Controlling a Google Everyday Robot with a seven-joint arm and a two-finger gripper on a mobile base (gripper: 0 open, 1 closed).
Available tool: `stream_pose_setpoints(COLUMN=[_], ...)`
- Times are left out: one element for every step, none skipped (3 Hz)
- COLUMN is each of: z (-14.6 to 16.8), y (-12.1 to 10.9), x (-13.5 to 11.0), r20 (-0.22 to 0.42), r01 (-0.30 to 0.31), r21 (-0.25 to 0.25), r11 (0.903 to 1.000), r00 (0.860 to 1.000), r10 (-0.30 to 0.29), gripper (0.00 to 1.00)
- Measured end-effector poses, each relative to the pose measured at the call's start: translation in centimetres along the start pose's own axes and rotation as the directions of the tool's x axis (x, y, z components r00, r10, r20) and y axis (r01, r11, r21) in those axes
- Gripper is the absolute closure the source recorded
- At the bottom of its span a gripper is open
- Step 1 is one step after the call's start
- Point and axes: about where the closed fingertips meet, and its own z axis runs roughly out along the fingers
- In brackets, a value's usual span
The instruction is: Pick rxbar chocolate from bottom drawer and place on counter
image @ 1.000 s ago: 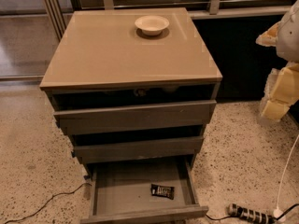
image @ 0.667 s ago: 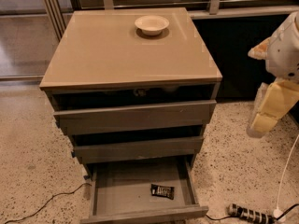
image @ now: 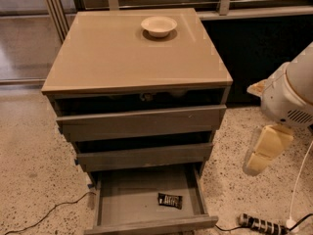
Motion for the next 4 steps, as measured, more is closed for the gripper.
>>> stream_pose_setpoints(z=[3.9, 10.0, 9.9, 11.5], y=[1.6, 2.0, 2.1, 2.2], x=[0.6, 0.9, 0.9, 0.9], r20=[0.012, 0.032, 0.031, 0.019], r01=[-0.001, -0.019, -0.018, -0.017], r21=[-0.009, 0.015, 0.012, 0.0], r11=[1.0, 0.9997, 0.9998, 0.9999], r00=[1.0, 0.999, 0.999, 1.0], r10=[0.001, 0.018, 0.018, 0.017], gripper=[0.0, 0.0, 0.0, 0.0])
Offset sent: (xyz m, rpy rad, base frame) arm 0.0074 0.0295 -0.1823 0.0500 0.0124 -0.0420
